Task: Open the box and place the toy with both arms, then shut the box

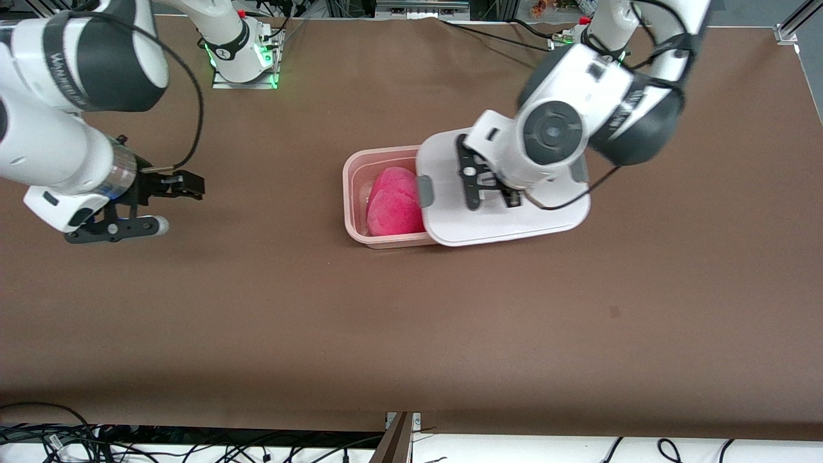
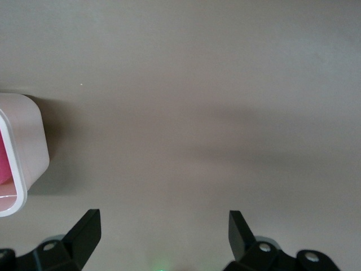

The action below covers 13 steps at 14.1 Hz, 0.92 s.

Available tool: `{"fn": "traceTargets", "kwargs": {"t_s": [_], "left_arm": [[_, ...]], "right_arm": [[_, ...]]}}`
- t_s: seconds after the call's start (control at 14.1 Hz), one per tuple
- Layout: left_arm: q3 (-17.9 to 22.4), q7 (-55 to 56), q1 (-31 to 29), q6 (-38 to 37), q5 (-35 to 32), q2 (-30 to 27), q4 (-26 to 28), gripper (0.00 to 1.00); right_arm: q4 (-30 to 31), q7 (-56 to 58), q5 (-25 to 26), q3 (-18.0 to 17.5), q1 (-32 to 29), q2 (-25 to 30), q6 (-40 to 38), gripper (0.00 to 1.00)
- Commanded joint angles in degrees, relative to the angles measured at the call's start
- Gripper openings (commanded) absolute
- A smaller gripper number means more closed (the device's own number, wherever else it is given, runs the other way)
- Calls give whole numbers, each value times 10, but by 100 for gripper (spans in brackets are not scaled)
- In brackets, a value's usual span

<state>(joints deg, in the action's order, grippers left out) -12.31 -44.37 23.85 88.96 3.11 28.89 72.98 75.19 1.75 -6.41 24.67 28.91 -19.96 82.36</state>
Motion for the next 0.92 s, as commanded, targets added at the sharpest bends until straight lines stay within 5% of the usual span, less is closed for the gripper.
{"fn": "traceTargets", "kwargs": {"t_s": [0.0, 0.21, 0.49, 0.85], "left_arm": [[6, 13, 47, 74, 24, 28, -12, 0], [8, 29, 85, 114, 17, 53, 8, 0], [7, 34, 95, 204, 17, 59, 61, 0], [9, 65, 119, 213, 1, 60, 73, 0]], "right_arm": [[23, 5, -1, -57, -58, 42, -12, 100], [55, 7, 81, -150, -140, 96, 7, 100], [112, 5, 57, -168, -196, 179, 32, 100], [175, 5, 64, -215, -246, 222, 39, 100]]}}
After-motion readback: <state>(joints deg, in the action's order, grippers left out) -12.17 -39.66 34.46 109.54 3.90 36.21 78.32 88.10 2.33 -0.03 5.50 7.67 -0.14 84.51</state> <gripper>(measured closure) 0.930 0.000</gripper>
